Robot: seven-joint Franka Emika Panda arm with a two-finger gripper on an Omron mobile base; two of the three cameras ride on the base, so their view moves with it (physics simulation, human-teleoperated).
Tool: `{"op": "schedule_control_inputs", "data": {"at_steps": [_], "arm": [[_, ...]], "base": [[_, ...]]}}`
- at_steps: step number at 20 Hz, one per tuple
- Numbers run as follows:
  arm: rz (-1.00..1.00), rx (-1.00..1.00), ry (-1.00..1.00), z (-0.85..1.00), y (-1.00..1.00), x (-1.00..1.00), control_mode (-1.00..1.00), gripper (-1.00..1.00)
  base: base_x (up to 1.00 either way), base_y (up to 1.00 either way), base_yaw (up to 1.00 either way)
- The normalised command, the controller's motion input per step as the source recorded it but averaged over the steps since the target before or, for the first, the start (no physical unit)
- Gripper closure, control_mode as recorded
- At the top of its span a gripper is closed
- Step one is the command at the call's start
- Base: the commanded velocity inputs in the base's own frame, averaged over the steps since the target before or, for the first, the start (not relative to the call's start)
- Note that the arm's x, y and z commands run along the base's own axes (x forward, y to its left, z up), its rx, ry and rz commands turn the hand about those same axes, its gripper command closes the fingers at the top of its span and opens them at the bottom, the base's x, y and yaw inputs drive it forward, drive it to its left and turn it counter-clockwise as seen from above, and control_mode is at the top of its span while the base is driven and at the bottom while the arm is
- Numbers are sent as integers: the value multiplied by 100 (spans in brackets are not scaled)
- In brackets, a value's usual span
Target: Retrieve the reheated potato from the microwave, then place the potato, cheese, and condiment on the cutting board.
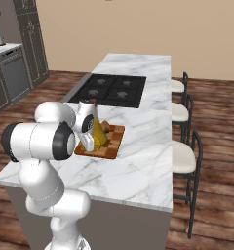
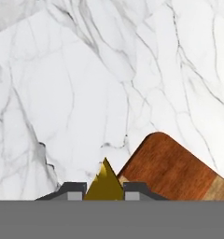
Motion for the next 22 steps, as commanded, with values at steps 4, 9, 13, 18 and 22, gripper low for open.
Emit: {"op": "schedule_control_inputs", "data": {"at_steps": [4, 9, 13, 18, 22], "arm": [[0, 0, 0, -14, 0, 5, -100, 100], [0, 0, 0, -21, 0, 0, -100, 100], [0, 0, 0, -22, 0, 2, -100, 100], [0, 0, 0, -21, 1, 10, -100, 100], [0, 0, -1, -18, 0, 22, -100, 100]], "base": [[0, 0, 0], [0, 0, 0], [0, 0, 0], [0, 0, 0], [0, 0, 0]]}}
